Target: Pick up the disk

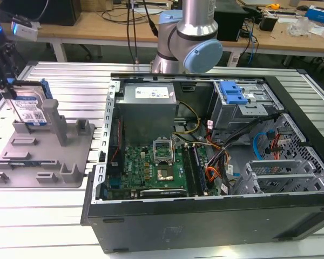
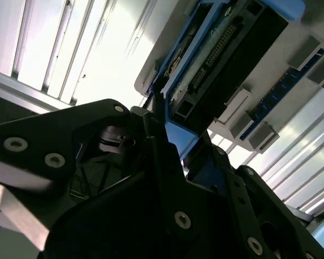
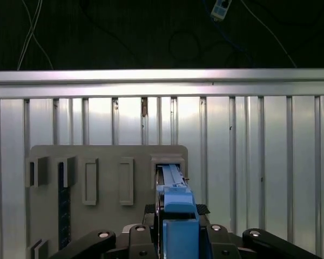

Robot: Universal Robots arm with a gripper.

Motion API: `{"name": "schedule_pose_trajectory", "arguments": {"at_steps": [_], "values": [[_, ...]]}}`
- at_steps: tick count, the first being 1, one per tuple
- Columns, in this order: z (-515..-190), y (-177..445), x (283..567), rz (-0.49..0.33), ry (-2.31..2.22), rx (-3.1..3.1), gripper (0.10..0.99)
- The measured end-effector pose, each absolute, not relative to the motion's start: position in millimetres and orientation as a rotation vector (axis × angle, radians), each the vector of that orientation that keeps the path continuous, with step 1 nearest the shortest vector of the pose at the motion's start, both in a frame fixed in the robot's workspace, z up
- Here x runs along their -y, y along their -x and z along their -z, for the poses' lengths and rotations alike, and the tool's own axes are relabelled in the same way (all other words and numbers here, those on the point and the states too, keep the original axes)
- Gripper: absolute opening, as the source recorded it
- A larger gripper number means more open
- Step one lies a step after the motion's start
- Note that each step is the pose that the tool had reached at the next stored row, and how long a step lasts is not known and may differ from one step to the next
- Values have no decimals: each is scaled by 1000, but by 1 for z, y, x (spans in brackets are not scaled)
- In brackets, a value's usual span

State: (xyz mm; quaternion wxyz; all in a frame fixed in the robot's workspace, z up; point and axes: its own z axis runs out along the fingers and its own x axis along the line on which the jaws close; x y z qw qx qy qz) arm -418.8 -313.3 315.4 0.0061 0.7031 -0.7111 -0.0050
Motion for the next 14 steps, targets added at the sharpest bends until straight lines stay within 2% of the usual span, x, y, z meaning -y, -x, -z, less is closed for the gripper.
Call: {"name": "schedule_pose_trajectory", "arguments": {"at_steps": [14], "values": [[-415,419,313,9,-2197,2222,369]]}}
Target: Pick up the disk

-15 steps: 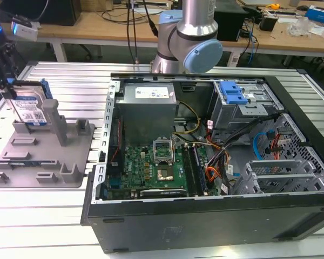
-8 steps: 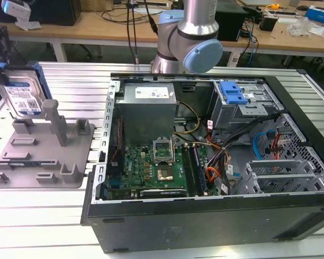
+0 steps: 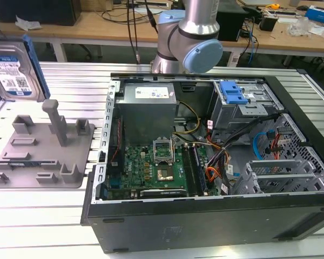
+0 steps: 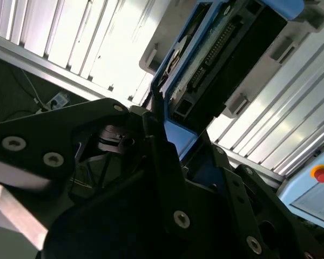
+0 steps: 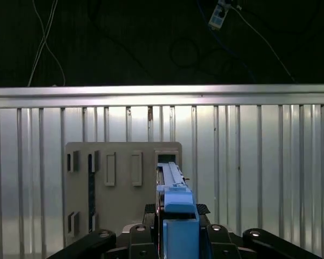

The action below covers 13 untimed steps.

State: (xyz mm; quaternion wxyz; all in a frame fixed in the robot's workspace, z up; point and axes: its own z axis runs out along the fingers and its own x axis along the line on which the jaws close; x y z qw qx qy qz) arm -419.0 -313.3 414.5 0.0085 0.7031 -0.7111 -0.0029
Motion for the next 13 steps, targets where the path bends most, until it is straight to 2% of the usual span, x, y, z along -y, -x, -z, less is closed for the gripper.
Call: {"name": "schedule_pose_trajectory", "arguments": {"at_steps": [13], "values": [[-484,419,314,9,-2197,2222,369]]}}
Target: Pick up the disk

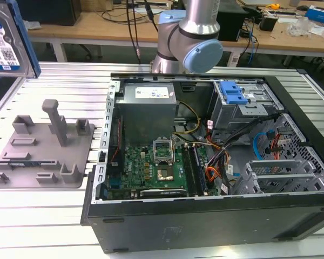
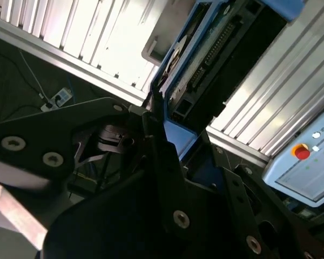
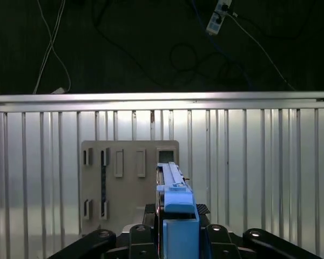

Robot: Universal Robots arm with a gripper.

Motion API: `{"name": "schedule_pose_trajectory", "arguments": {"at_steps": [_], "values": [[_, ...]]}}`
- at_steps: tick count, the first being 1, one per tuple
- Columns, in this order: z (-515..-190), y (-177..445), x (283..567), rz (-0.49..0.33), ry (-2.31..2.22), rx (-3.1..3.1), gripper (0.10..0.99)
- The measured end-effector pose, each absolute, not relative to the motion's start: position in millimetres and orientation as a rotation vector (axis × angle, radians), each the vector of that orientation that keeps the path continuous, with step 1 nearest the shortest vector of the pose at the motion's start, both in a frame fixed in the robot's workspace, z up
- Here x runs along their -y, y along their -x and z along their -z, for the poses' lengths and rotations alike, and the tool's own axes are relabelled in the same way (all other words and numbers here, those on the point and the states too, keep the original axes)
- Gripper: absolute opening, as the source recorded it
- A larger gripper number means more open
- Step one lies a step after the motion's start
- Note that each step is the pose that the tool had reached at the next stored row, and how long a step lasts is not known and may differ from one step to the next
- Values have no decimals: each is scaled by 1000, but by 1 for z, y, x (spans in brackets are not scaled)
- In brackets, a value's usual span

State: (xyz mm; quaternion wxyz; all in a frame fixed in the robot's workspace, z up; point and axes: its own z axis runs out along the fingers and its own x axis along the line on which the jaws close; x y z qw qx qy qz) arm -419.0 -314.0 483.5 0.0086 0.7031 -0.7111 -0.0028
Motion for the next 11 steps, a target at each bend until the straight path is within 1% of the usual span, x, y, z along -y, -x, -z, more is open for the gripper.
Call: {"name": "schedule_pose_trajectory", "arguments": {"at_steps": [11], "values": [[-484,419,314,9,-2197,2222,369]]}}
